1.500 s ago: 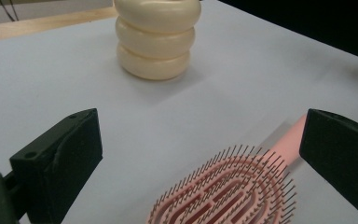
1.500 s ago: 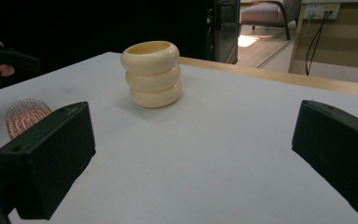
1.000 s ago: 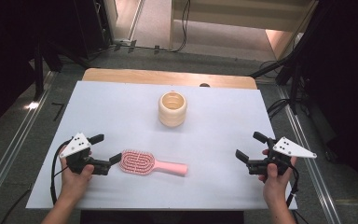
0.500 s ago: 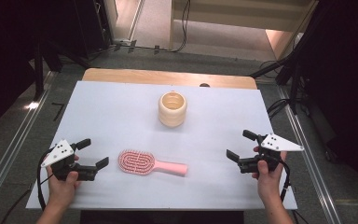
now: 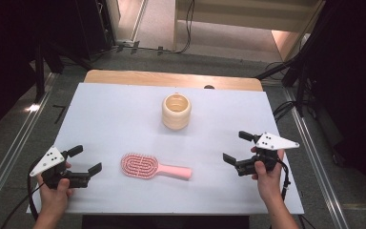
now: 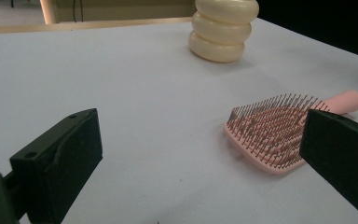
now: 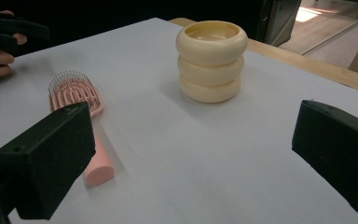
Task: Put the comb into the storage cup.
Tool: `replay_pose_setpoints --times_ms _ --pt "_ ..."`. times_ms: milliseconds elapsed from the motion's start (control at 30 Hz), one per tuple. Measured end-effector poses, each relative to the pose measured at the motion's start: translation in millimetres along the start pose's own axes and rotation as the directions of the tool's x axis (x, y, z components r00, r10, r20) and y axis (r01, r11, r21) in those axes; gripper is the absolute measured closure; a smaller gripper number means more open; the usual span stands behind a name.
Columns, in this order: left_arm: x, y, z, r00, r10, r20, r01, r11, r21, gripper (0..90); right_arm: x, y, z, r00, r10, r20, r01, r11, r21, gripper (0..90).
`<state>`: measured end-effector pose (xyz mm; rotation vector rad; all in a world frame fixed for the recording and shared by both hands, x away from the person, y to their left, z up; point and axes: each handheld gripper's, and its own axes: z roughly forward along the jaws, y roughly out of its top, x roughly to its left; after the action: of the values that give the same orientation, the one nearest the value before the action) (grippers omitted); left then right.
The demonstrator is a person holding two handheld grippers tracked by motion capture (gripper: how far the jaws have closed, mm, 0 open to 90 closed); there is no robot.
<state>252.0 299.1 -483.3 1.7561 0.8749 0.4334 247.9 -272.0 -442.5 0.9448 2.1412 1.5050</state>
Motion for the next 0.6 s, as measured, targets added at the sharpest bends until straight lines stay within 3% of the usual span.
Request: replay_pose_setpoints --times_ms 300,500,600 --pt "3.0 -2.6 -3.3 0.9998 -0.008 -0.019 0.007 0.9998 -0.020 0.0 8.2 7.8 13.9 0.9988 -0.034 -0.036 0.036 0.999 0.040 0.0" --pt "-6.0 -4.5 1.7 0.9988 0.044 -0.022 -0.044 0.9991 0.000 0.0 13.1 13.9 23.7 0.9972 -0.042 -0.061 0.045 0.998 0.041 0.0" --pt "-4.4 -4.8 0.2 0.9993 0.032 -0.019 -0.032 0.9994 -0.014 0.0 16.5 16.9 30.3 0.9959 -0.050 -0.076 0.054 0.997 0.053 0.0"
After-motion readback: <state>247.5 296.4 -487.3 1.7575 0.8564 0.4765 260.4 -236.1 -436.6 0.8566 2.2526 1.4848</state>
